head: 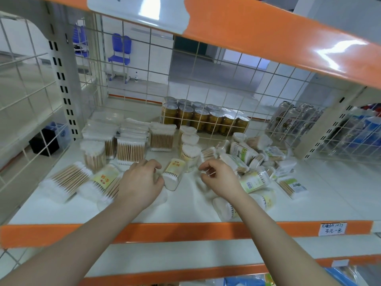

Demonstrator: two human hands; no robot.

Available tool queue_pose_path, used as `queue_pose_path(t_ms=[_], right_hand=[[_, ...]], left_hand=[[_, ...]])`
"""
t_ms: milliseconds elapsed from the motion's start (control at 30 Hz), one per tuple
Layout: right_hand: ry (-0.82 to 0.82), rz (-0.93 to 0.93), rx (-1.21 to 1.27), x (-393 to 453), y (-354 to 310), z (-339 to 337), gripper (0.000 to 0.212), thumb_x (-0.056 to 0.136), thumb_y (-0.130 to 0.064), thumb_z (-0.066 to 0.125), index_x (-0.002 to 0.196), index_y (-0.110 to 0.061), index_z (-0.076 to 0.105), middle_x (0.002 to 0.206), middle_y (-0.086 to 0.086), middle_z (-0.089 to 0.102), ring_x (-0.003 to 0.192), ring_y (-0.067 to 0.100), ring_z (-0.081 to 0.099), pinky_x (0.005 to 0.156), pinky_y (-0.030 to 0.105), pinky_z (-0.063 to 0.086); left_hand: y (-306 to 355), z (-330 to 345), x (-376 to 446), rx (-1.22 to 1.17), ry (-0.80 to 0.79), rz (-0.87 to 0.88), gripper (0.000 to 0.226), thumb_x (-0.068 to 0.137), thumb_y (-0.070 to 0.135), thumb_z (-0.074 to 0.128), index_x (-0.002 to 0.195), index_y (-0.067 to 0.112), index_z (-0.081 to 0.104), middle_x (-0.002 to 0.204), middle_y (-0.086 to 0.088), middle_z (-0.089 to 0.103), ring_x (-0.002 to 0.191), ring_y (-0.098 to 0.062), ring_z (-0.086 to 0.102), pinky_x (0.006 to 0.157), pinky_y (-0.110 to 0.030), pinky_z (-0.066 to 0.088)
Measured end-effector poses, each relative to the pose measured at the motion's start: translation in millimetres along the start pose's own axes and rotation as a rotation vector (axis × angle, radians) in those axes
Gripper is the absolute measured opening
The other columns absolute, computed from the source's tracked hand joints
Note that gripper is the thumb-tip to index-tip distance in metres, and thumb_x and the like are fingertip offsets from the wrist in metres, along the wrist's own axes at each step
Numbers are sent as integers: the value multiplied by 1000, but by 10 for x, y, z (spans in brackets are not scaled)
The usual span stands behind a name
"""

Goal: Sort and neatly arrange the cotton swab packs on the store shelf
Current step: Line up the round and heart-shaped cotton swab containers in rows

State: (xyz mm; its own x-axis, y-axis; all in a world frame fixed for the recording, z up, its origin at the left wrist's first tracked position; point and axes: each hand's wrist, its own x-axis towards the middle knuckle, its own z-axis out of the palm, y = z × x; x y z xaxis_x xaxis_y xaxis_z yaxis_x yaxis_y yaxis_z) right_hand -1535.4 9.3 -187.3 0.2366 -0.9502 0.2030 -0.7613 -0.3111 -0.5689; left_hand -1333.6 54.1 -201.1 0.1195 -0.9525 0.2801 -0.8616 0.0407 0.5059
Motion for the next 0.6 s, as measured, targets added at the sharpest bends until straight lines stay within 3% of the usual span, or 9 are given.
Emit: queue_pose_path(t_ms=[167, 300, 600], right_hand=[[-37, 23, 7, 69, -64, 8, 23, 81, -3, 55, 100, -11, 65, 84, -2, 59, 75, 12, 54, 70, 24, 43], [-52, 36, -52, 146, -66, 36, 21, 83, -7, 54, 100, -14, 65, 83, -4, 59, 77, 11, 53, 64, 23, 38], [-53, 69, -43, 191, 14, 16, 23, 84, -7, 53, 101, -13, 66, 85, -2, 58, 79, 12, 52, 70, 25, 41]], left_hand=[[117, 53, 45, 63, -80, -6, 56, 82, 48, 57, 128, 20, 44, 120, -1, 56, 110, -21, 50, 87, -33, 40], [213, 143, 171, 238, -192, -36, 70, 79, 64, 50, 131, 17, 42, 130, -6, 49, 122, -26, 42, 96, -37, 35], [258, 263, 395, 369, -298, 22, 60, 78, 60, 55, 119, 16, 50, 120, -5, 53, 117, -26, 44, 96, -34, 34]])
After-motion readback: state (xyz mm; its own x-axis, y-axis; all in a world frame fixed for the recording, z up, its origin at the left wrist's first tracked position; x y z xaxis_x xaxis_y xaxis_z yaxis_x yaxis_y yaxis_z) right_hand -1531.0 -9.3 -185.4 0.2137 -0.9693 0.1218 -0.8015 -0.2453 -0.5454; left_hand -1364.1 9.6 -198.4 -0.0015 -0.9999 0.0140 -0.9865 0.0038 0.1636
